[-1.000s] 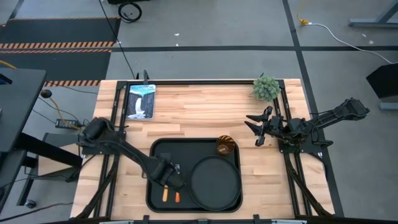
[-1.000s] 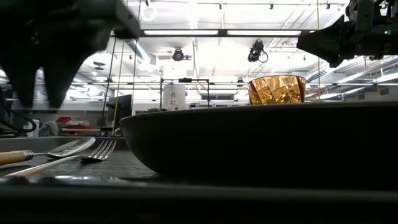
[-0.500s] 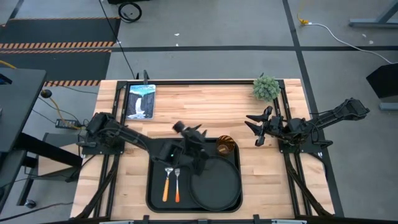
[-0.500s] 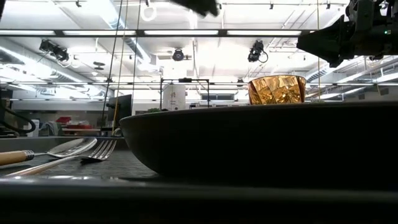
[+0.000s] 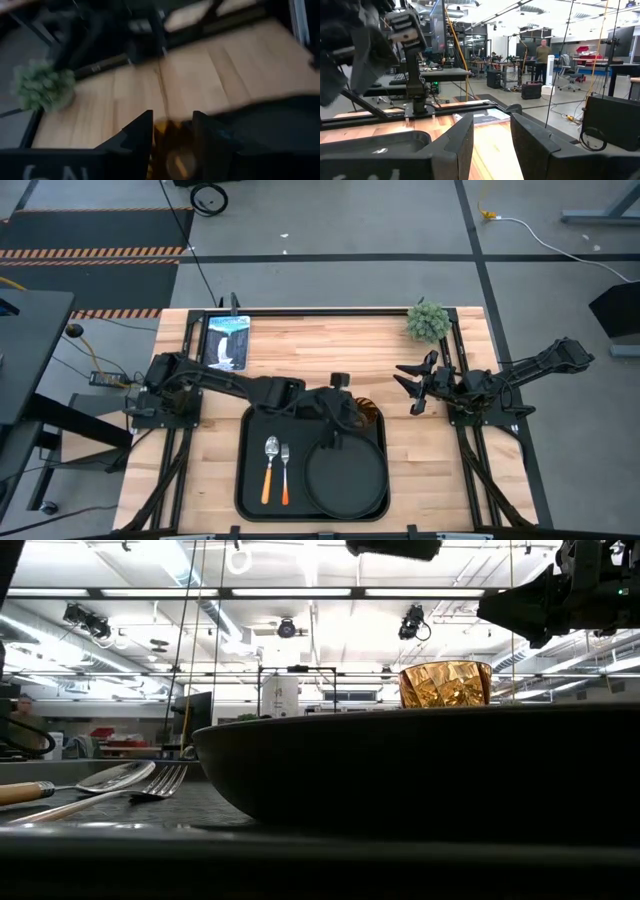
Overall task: Pick and place plate/cup/fork/spoon on tray
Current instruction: Put the yellow spoon on the black tray, on the left side of the orange fork, then return to Home Position
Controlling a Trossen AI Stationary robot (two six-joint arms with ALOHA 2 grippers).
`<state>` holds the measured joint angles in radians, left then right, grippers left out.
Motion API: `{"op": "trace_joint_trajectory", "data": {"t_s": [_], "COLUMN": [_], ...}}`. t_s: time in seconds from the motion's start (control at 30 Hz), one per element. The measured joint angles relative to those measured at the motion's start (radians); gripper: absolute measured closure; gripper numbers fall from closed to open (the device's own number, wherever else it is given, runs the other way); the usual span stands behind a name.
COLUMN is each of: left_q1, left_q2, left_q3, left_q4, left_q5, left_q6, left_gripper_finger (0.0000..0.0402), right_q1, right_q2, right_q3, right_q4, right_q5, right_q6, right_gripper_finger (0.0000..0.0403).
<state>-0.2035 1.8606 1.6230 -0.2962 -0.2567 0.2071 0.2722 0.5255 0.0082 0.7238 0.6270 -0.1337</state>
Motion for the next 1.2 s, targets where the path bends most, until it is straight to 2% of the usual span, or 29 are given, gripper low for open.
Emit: {"op": "trace_joint_trajectory", "data": {"t_s": [0.27, 0.37, 0.5, 0.6, 0.8, 0.9, 1.0, 1.1, 1.2], "left_q1": [-0.001, -0.005, -0.009, -0.021, -0.079, -0.127, -0.186, -0.233, -0.262], "left_q2": [0.000, 0.000, -0.003, -0.033, -0.128, -0.183, -0.251, -0.318, -0.418], "left_q3": [0.000, 0.000, 0.000, -0.002, -0.018, -0.093, -0.225, -0.408, -0.619], "left_q4": [0.180, 0.279, 0.368, 0.296, 0.083, 0.066, 0.079, 0.146, 0.303], "left_q5": [-0.026, -0.027, -0.026, -0.021, 0.021, 0.011, -0.030, -0.066, -0.090], "left_q6": [-0.020, -0.102, -0.297, -0.315, -0.190, -0.113, -0.067, -0.065, -0.064], "left_gripper_finger": [0.0253, 0.0253, 0.0253, 0.0253, 0.0253, 0.0253, 0.0253, 0.0253, 0.0253], "right_q1": [0.000, 0.000, 0.000, 0.000, 0.000, 0.000, 0.000, 0.000, 0.000], "right_q2": [0.000, 0.000, 0.000, 0.000, 0.000, 0.000, 0.000, 0.000, 0.000], "right_q3": [0.000, 0.000, 0.000, 0.000, 0.000, 0.000, 0.000, 0.000, 0.000], "right_q4": [0.000, 0.000, 0.000, 0.000, 0.000, 0.000, -0.001, -0.001, -0.001], "right_q5": [0.000, 0.000, 0.000, 0.000, 0.000, 0.000, 0.000, 0.000, 0.000], "right_q6": [0.000, 0.000, 0.000, 0.000, 0.000, 0.000, 0.000, 0.000, 0.000], "right_gripper_finger": [0.0266, 0.0266, 0.0266, 0.0266, 0.0266, 0.0266, 0.0266, 0.0266, 0.0266]}}
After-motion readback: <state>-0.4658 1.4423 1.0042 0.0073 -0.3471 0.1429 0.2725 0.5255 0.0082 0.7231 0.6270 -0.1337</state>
